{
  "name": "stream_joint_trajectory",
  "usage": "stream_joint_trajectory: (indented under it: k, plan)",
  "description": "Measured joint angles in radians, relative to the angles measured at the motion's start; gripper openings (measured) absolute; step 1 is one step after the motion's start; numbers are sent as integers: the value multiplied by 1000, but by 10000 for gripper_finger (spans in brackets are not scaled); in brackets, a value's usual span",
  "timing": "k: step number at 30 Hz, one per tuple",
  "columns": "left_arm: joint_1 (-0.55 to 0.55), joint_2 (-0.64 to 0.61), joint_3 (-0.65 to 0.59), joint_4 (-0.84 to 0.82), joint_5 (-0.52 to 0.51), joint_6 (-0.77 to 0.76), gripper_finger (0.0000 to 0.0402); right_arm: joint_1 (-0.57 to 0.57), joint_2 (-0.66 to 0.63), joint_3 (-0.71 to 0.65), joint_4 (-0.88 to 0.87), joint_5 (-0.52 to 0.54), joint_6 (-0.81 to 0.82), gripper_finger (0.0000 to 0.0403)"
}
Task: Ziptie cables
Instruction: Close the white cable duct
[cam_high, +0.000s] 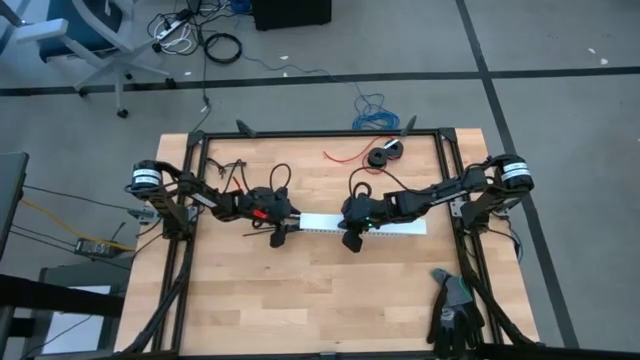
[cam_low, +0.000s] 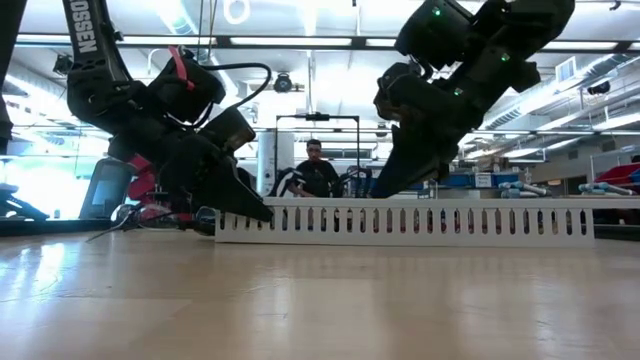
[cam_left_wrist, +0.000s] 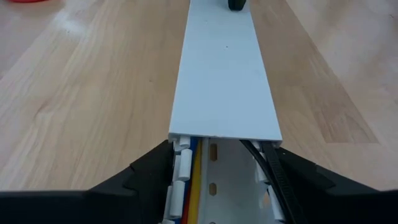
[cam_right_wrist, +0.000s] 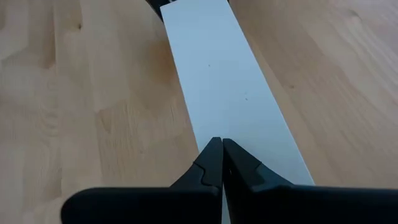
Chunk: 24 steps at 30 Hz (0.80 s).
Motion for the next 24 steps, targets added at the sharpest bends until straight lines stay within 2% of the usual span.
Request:
stream_joint_trajectory:
  k: [24]
  plan:
    - [-1,1,0,10,-31,-34,234,0,2,-2,26,6,-27,0]
